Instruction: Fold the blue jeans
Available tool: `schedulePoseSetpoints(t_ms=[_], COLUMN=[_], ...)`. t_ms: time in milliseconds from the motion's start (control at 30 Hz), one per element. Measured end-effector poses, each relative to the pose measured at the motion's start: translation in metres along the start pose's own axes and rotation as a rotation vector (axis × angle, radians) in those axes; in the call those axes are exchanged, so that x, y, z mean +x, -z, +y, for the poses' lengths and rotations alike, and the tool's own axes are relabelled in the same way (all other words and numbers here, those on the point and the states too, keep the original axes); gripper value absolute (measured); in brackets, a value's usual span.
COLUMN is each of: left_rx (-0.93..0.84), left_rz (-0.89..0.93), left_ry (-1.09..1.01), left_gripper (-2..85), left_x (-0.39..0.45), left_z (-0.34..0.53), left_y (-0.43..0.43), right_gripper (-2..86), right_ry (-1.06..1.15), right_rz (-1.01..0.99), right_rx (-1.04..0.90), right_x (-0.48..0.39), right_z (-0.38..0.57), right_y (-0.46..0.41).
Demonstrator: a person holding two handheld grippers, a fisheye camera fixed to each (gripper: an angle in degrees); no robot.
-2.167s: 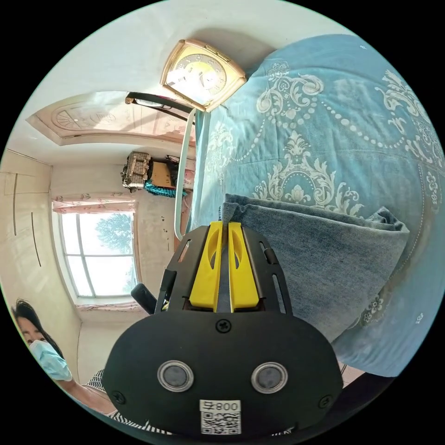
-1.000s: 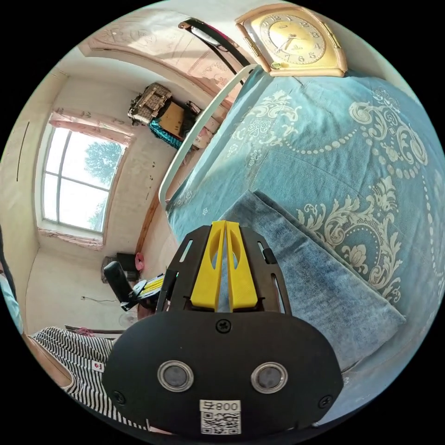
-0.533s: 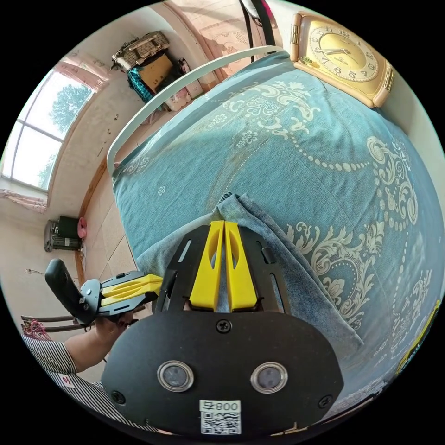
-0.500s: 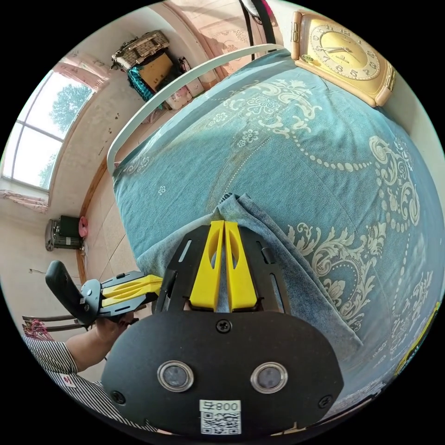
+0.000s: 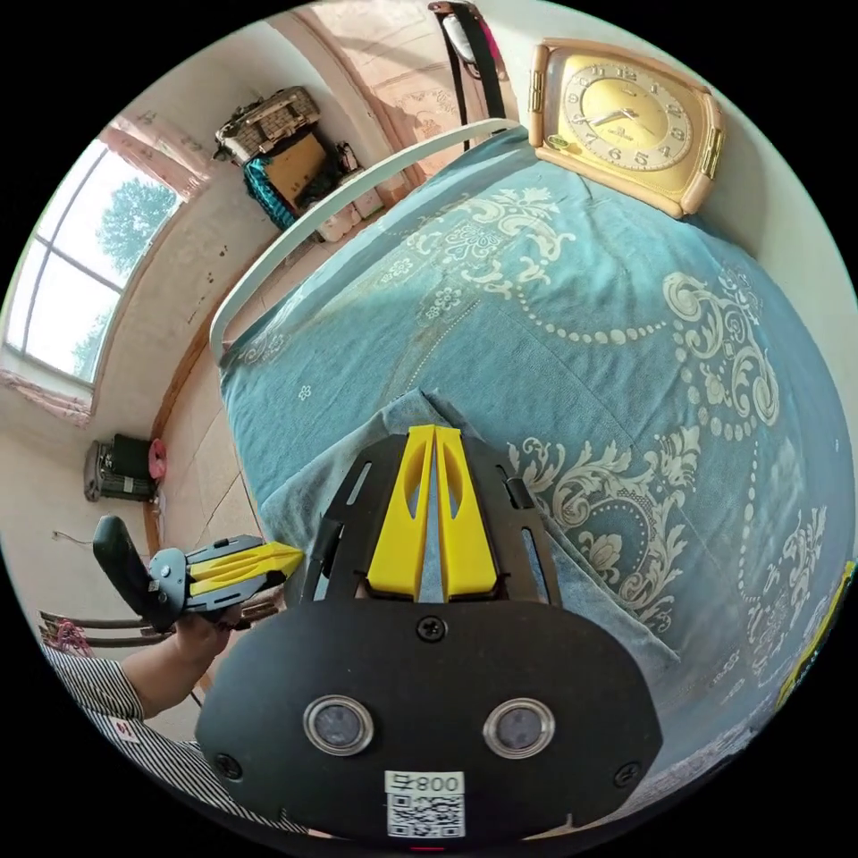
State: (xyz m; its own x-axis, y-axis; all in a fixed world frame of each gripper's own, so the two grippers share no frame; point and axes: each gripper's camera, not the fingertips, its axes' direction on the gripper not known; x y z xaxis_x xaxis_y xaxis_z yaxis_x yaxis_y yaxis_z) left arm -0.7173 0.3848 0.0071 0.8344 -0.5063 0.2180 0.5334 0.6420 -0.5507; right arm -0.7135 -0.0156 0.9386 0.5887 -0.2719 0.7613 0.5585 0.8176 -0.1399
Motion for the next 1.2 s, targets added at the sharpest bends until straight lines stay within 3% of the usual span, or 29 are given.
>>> schedulePoseSetpoints(t_ms=[333,500,667,867,1200], left_rx=[-0.006,-0.017,0.064,-0.014,-0.008], left_rz=[-0.055,-0.051,-0.063,-0.179,-0.182], left_ry=[-0.044,-0.044,-0.055,-0.028,-0.03], left_gripper=[0.1,0.1,0.1,0.1,0.1], left_x=[0.028,0.04,0.058,0.064,0.091], left_z=[-0.002,-0.003,-0.003,-0.007,-0.002], left_y=[-0.005,0.003,0.025,0.011,0.021], right_gripper=[0.1,0.1,0.1,0.1,0.1], right_ry=[0.062,0.035,0.045,0.066,0.075], right_rz=[0.11,0.028,-0.202,-0.249,-0.252], right_rx=[-0.066,-0.001,0.114,-0.08,-0.109], right_x=[-0.005,0.014,0.027,0.021,0.036], right_z=[-0.001,0.026,0.098,0.189,0.259], right_y=[-0.023,-0.002,0.045,0.012,0.031])
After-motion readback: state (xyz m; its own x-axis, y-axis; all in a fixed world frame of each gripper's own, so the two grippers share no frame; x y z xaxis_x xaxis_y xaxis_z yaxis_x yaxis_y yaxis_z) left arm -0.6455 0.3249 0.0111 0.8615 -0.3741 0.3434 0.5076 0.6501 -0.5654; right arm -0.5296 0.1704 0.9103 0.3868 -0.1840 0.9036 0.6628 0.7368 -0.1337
